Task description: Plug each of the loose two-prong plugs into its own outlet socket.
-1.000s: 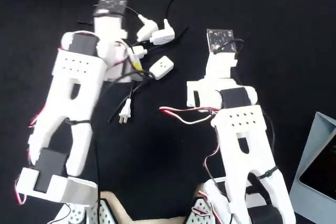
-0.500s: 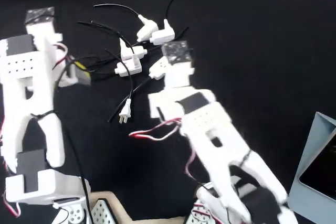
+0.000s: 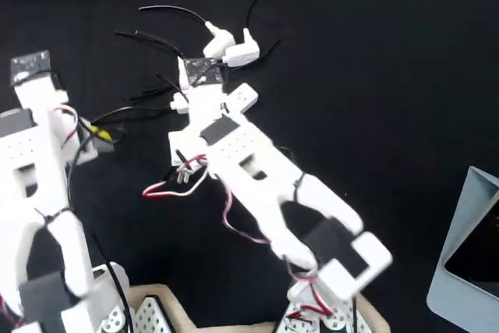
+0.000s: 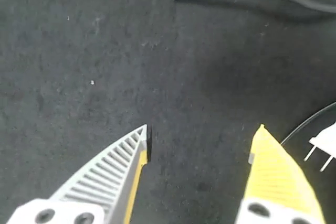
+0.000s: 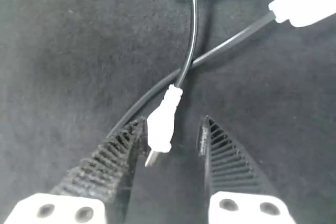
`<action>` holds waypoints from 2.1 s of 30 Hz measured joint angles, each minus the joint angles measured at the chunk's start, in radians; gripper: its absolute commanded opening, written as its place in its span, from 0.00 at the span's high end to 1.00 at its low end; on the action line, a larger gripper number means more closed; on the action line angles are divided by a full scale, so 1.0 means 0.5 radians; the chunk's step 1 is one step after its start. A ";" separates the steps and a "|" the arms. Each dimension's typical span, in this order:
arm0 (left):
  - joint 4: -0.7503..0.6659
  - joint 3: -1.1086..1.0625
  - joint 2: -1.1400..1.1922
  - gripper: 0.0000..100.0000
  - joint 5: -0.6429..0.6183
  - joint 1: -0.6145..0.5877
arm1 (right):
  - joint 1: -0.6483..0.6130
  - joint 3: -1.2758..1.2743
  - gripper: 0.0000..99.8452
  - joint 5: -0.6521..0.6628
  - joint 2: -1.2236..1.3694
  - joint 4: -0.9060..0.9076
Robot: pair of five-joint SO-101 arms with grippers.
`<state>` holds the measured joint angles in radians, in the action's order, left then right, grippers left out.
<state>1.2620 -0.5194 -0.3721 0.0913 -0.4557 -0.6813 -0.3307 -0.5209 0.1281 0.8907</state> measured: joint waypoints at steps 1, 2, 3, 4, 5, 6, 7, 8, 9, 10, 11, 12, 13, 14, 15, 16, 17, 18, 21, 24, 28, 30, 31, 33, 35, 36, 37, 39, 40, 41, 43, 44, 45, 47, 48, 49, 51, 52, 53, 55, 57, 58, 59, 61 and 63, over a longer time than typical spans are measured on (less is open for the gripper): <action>-0.040 -0.083 -0.046 0.69 0.000 -0.009 | 0.003 0.034 0.84 -0.012 0.046 0.000; -0.074 -0.166 -0.086 0.69 0.000 -0.009 | 0.000 0.055 0.84 -0.018 0.086 0.000; -0.120 -0.242 -0.123 0.69 0.000 -0.009 | -0.015 0.074 0.84 -0.018 0.123 0.000; -0.157 -0.313 -0.150 0.69 0.000 -0.009 | -0.031 0.083 0.84 -0.018 0.150 0.000; -0.206 -0.387 -0.172 0.69 -0.021 -0.009 | -0.049 0.089 0.84 -0.018 0.166 0.000; -0.255 -0.448 -0.190 0.69 -0.049 -0.009 | -0.071 0.089 0.84 -0.018 0.175 0.000; -0.301 -0.509 -0.203 0.69 -0.074 -0.009 | -0.089 0.092 0.84 -0.018 0.181 0.000; -0.347 -0.562 -0.209 0.69 -0.089 -0.009 | -0.104 0.095 0.84 -0.018 0.190 0.000; -0.390 -0.611 -0.212 0.69 -0.095 -0.009 | -0.107 0.095 0.84 -0.018 0.193 0.000; -0.430 -0.654 -0.212 0.69 -0.101 -0.009 | -0.107 0.095 0.84 -0.018 0.193 0.000; -0.460 -0.690 -0.212 0.69 -0.107 -0.009 | -0.104 0.095 0.84 -0.018 0.193 0.000; -0.488 -0.721 -0.212 0.69 -0.110 -0.009 | -0.104 0.095 0.84 -0.018 0.193 0.000; -0.509 -0.746 -0.212 0.69 -0.110 -0.009 | -0.104 0.095 0.84 -0.018 0.193 0.000; -0.525 -0.761 -0.212 0.69 -0.114 -0.009 | -0.104 0.095 0.84 -0.018 0.193 0.000; -0.540 -0.776 -0.212 0.69 -0.114 -0.009 | -0.104 0.095 0.84 -0.018 0.193 0.000; -0.555 -0.795 -0.212 0.69 -0.114 -0.009 | -0.104 0.095 0.84 -0.018 0.193 0.000; -0.568 -0.810 -0.212 0.69 -0.114 -0.009 | -0.104 0.095 0.84 -0.018 0.193 0.000; -0.586 -0.825 -0.212 0.69 -0.114 -0.009 | -0.104 0.095 0.84 -0.018 0.193 0.000; -0.641 -0.890 -0.212 0.69 -0.114 -0.009 | -0.104 0.095 0.84 -0.028 0.242 0.000; -0.669 -0.914 -0.212 0.69 -0.114 -0.009 | -0.104 0.157 0.84 -0.077 0.341 0.000; -0.672 -0.914 -0.212 0.69 -0.114 -0.009 | -0.104 0.307 0.85 -0.092 0.473 0.092; -0.672 -0.914 -0.212 0.69 -0.114 -0.009 | -0.104 0.365 0.87 -0.092 0.497 0.153; -0.672 -0.914 -0.212 0.69 -0.114 -0.009 | -0.104 0.387 0.89 -0.092 0.500 0.175; -0.672 -0.914 -0.212 0.69 -0.114 -0.009 | -0.104 0.396 0.94 -0.092 0.503 0.196; -0.672 -0.914 -0.212 0.69 -0.114 -0.009 | -0.104 0.396 0.97 -0.092 0.503 0.203; -0.672 -0.914 -0.212 0.69 -0.114 -0.009 | -0.101 0.396 0.97 -0.092 0.503 0.203; -0.672 -0.914 -0.212 0.69 -0.114 -0.009 | -0.101 0.399 0.97 -0.092 0.503 0.193; -0.672 -0.914 -0.212 0.69 -0.114 -0.009 | -0.101 0.399 0.97 -0.092 0.503 0.193; -0.672 -0.914 -0.212 0.69 -0.114 -0.009 | -0.101 0.399 0.97 -0.092 0.506 0.193; -0.672 -0.914 -0.212 0.69 -0.114 -0.009 | -0.101 0.399 0.97 -0.092 0.509 0.193; -0.672 -0.914 -0.212 0.69 -0.114 -0.009 | -0.101 0.399 0.98 -0.092 0.509 0.199; -0.672 -0.914 -0.212 0.69 -0.114 -0.009 | -0.101 0.399 0.99 -0.092 0.509 0.199; -0.672 -0.914 -0.212 0.69 -0.114 -0.009 | -0.101 0.399 0.99 -0.092 0.509 0.203; -0.672 -0.914 -0.212 0.69 -0.114 -0.009 | -0.101 0.402 0.99 -0.037 0.509 0.212; -0.672 -0.914 -0.212 0.69 -0.114 -0.009 | -0.101 0.402 0.99 0.025 0.500 0.230; -0.672 -0.914 -0.212 0.69 -0.114 -0.009 | -0.101 0.402 0.99 0.086 0.488 0.255; -0.672 -0.918 -0.221 0.69 -0.114 -0.009 | -0.101 0.396 0.99 0.203 0.427 0.310; -0.672 -0.918 -0.224 0.69 -0.114 -0.009 | -0.101 0.377 0.99 0.252 0.374 0.310; -0.672 -0.918 -0.230 0.69 -0.114 -0.009 | -0.101 0.344 0.99 0.295 0.304 0.310; -0.672 -0.918 -0.236 0.69 -0.114 0.000 | -0.104 0.233 0.99 0.390 0.132 0.295; -0.672 -0.918 -0.236 0.69 -0.114 0.049 | -0.104 0.077 0.99 0.460 -0.052 0.233; -0.672 -0.914 -0.236 0.69 -0.114 0.071 | -0.104 -0.009 0.99 0.494 -0.153 0.193; -0.672 -0.905 -0.236 0.69 -0.114 0.089 | -0.104 -0.095 0.99 0.522 -0.261 0.150; -0.672 -0.868 -0.236 0.69 -0.120 0.132 | -0.104 -0.288 0.99 0.580 -0.482 0.055; -0.672 -0.810 -0.236 0.69 -0.184 0.163 | -0.095 -0.494 0.99 0.623 -0.703 -0.071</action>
<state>0.9260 -0.9244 -0.4902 -0.0008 -0.3744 -0.7288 -0.5777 -0.2094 -0.2232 0.8554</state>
